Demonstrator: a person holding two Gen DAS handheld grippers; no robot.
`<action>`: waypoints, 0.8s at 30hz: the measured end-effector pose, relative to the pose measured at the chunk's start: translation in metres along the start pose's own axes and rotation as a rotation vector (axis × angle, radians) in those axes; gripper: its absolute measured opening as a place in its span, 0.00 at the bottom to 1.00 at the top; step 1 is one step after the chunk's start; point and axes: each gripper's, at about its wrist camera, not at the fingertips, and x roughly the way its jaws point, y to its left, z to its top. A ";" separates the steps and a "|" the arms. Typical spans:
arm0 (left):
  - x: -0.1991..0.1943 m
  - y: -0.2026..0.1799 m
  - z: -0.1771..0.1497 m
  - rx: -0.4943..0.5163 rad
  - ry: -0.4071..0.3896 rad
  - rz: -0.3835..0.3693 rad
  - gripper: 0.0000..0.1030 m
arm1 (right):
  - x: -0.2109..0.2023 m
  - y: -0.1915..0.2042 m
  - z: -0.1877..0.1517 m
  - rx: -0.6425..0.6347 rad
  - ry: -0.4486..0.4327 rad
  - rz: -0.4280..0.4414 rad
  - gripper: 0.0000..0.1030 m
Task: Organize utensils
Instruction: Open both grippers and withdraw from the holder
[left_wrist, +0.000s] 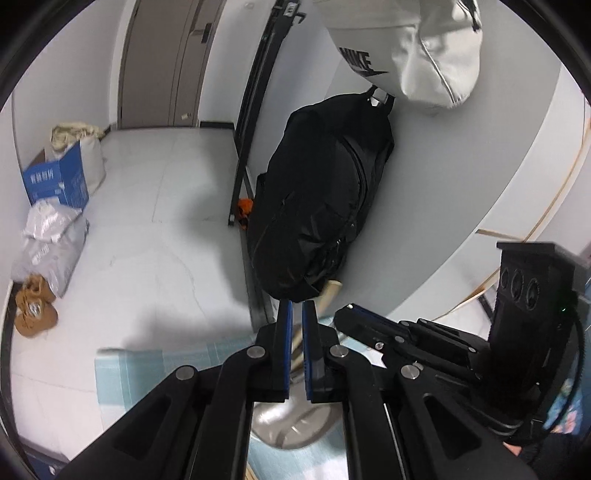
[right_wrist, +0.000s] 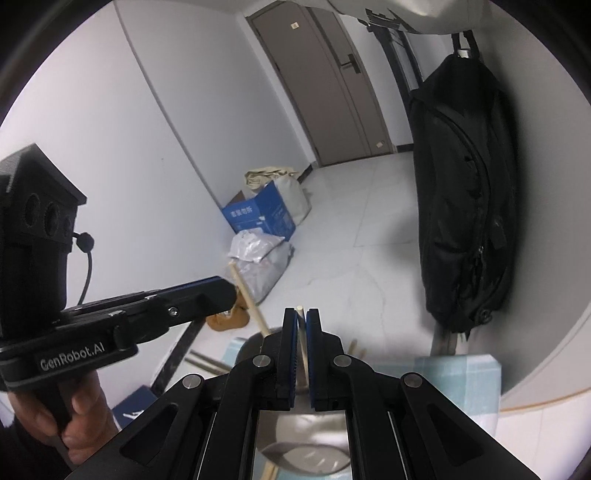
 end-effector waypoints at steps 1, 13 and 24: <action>-0.004 0.002 0.000 -0.020 -0.004 0.001 0.01 | -0.002 -0.002 0.000 0.008 -0.002 0.003 0.07; -0.066 -0.010 -0.016 -0.084 -0.187 0.116 0.58 | -0.071 0.005 -0.003 0.063 -0.125 0.000 0.47; -0.091 -0.032 -0.046 -0.050 -0.259 0.249 0.71 | -0.117 0.028 -0.029 0.056 -0.197 -0.016 0.73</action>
